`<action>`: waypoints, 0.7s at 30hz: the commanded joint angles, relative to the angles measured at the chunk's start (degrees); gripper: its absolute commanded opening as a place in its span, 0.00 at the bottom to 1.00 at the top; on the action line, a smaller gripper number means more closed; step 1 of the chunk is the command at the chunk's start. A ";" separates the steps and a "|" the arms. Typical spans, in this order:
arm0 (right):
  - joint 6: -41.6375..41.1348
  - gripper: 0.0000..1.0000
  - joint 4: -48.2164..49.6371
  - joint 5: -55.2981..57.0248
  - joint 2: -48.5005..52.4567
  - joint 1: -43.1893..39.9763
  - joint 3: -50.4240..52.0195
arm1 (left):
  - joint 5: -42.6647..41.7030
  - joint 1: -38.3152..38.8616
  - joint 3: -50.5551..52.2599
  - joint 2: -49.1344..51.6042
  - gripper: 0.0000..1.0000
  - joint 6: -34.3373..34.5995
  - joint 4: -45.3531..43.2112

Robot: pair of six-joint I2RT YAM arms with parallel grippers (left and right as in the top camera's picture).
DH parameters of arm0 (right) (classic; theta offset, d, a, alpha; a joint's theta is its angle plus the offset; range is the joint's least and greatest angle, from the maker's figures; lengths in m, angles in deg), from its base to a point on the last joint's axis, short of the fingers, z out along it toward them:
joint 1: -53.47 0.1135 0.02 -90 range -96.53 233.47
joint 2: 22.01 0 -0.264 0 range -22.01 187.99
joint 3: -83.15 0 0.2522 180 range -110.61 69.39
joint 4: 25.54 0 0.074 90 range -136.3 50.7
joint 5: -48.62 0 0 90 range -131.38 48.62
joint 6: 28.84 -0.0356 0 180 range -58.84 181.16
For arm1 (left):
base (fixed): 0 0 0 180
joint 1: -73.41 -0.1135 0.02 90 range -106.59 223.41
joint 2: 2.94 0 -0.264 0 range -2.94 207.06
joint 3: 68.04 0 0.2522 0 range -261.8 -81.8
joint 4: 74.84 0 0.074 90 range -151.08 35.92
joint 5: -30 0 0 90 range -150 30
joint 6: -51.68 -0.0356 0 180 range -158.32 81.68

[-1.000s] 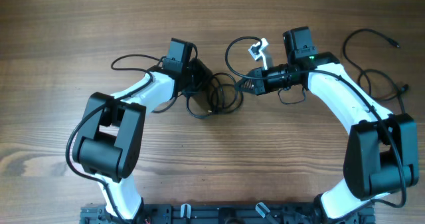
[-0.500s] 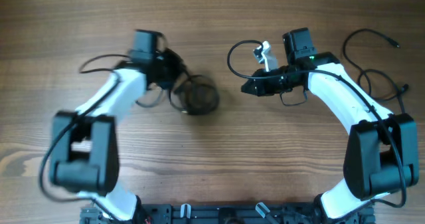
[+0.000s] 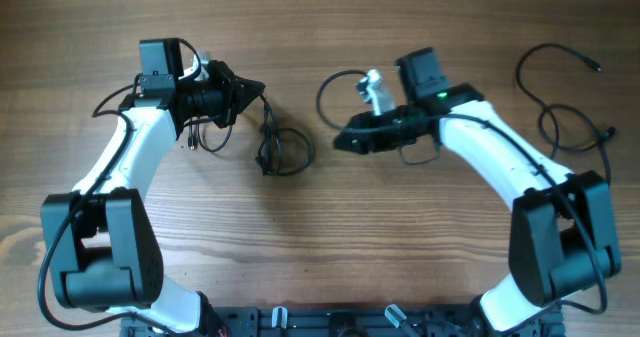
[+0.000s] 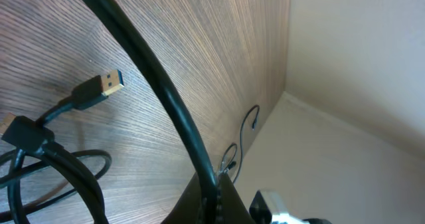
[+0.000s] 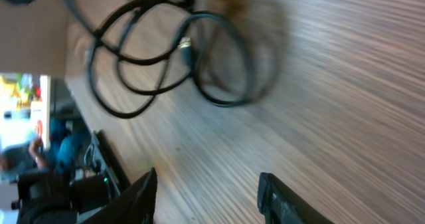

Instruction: Untangle cables

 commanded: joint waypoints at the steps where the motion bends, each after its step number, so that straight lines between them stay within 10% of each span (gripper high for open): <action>1: -0.31 0.56 2.38 -2.12 0.02 4.96 0.42 | -1.77 0.13 -0.48 -0.48 0.04 -1.27 0.02; 21: -25.57 0.60 13.49 34.75 0.02 22.32 0.48 | -15.34 0.22 -0.48 -0.48 0.04 11.21 4.07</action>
